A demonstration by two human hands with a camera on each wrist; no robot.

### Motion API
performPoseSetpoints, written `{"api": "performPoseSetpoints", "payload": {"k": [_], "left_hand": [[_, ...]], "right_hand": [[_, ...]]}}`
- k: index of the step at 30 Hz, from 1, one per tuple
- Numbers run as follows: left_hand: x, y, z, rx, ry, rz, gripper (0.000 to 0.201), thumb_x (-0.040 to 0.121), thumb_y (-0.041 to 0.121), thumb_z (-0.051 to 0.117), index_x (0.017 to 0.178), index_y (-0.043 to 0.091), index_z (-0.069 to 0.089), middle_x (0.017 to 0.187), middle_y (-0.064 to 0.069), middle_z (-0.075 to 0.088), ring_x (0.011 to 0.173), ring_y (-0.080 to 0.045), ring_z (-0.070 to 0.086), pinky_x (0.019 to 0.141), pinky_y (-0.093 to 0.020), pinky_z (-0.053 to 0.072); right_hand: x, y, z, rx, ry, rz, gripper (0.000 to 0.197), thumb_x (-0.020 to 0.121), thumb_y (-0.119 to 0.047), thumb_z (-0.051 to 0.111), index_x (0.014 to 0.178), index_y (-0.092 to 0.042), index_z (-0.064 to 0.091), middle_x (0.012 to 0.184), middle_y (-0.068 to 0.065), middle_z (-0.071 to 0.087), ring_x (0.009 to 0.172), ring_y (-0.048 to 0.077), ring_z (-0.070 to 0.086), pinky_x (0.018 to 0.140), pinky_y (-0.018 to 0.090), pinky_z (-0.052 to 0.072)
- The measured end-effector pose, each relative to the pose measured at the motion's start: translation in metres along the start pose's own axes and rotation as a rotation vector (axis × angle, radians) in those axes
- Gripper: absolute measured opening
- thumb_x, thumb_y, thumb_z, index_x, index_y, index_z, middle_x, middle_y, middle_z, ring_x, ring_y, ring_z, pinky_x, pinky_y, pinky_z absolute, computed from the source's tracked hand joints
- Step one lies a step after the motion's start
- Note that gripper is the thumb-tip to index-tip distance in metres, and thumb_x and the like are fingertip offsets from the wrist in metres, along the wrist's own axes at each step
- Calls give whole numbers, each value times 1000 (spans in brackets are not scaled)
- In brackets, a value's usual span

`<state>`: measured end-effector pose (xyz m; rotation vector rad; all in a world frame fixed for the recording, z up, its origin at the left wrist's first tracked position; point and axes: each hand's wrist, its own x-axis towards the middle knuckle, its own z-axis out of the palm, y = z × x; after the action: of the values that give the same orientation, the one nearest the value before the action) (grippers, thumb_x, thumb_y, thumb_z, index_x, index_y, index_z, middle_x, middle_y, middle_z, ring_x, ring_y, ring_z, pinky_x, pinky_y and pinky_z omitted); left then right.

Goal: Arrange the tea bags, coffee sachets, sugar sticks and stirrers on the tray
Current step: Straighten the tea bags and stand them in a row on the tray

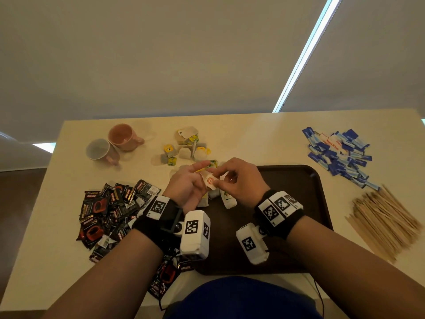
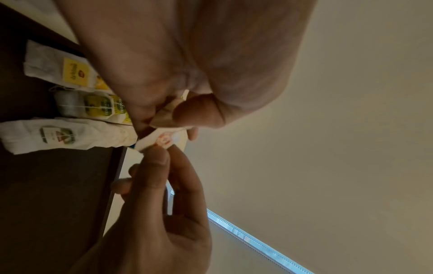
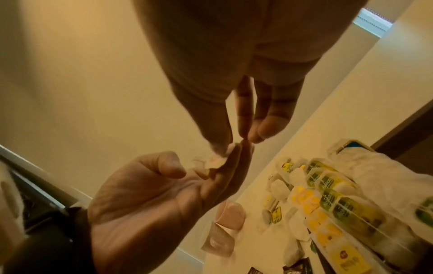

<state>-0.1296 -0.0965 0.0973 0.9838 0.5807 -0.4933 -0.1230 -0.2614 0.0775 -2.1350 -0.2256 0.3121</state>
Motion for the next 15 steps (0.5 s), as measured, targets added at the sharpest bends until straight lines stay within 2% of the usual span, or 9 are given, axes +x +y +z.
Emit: {"api": "performPoseSetpoints", "payload": {"k": [2,4,6,8,12,13,15], "left_hand": [[-2,-2,0,53,-18,20,63,77,-33,25,122,-1,56,121,-30,60,100,-32,66,88,-37,55],[-6,-4,0,86,-32,30,58,83,-30,34,129,0,53,110,-23,68,94,-27,70,85,-35,57],[-8,-5,-1,103,-46,32,58,86,-26,37,136,1,50,105,-21,70,95,-29,69,88,-38,53],[-9,-5,-2,132,-67,24,62,85,-25,38,140,4,45,108,-22,69,102,-32,66,91,-42,50],[-9,-6,-5,353,-154,56,82,78,-22,56,149,11,31,118,-24,69,109,-32,68,92,-42,53],[-9,-6,-5,408,-183,68,87,78,-25,56,152,11,28,120,-24,67,107,-28,70,88,-38,55],[-9,-4,-5,501,-218,71,91,81,-30,52,155,11,20,112,-19,69,90,-16,73,73,-26,57]], "right_hand": [[-1,0,1,29,46,22,11,80,-21,81,87,-24,72,87,-15,62,67,1,58,63,12,45],[-2,1,3,46,50,22,13,79,-21,82,87,-24,72,88,-11,66,69,5,59,65,14,47],[-3,1,3,43,30,13,16,79,-21,81,93,-20,73,90,-5,68,71,10,61,68,21,51],[-3,0,3,9,20,-18,22,80,-19,80,101,-18,72,89,-2,67,70,12,60,68,25,52],[-6,-4,2,-13,36,-108,48,80,-15,80,124,-23,64,103,-2,58,73,-4,54,67,7,45],[-7,-4,2,-42,34,-127,51,80,-15,79,127,-25,63,108,-3,54,77,-6,52,69,5,44],[-8,-2,3,-100,13,-153,44,81,-18,79,122,-27,67,115,-6,51,83,-6,50,71,4,42]]}}
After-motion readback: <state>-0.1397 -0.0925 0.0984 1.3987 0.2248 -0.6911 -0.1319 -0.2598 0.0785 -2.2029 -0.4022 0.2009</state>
